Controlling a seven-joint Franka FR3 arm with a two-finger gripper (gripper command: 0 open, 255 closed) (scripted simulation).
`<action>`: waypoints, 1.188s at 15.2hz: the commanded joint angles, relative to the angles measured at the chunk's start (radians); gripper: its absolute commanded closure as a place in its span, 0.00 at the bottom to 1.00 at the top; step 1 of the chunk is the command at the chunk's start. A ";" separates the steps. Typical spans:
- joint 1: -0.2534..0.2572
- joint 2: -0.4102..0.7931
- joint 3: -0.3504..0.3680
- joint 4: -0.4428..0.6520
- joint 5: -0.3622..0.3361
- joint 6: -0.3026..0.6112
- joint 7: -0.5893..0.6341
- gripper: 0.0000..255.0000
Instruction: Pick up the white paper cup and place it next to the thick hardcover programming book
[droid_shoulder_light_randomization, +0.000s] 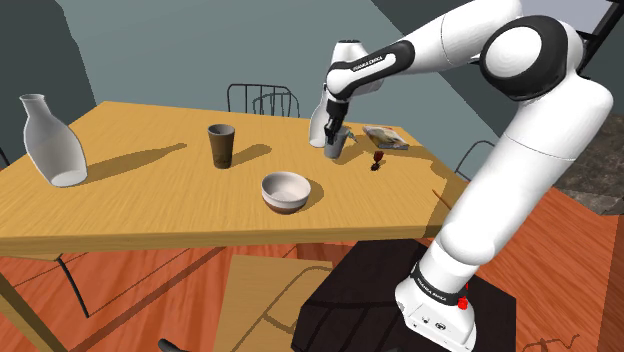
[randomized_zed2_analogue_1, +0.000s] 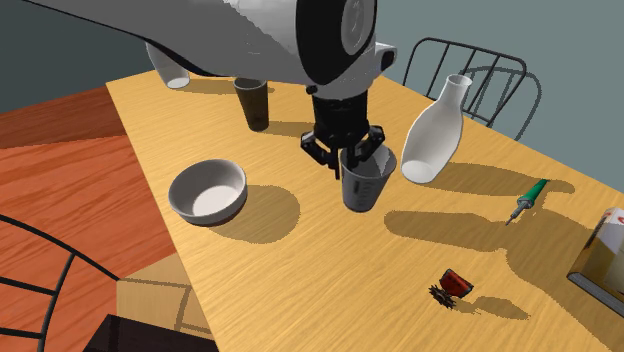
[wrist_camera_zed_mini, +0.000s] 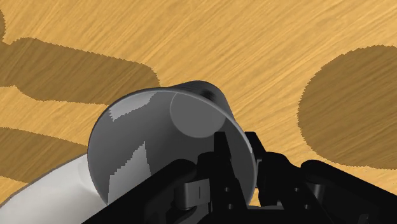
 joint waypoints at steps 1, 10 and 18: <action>0.000 -0.014 0.001 0.015 -0.001 -0.029 -0.002 1.00; 0.003 -0.050 0.004 0.098 0.000 -0.147 -0.011 1.00; 0.005 -0.068 0.007 0.186 0.003 -0.252 -0.021 1.00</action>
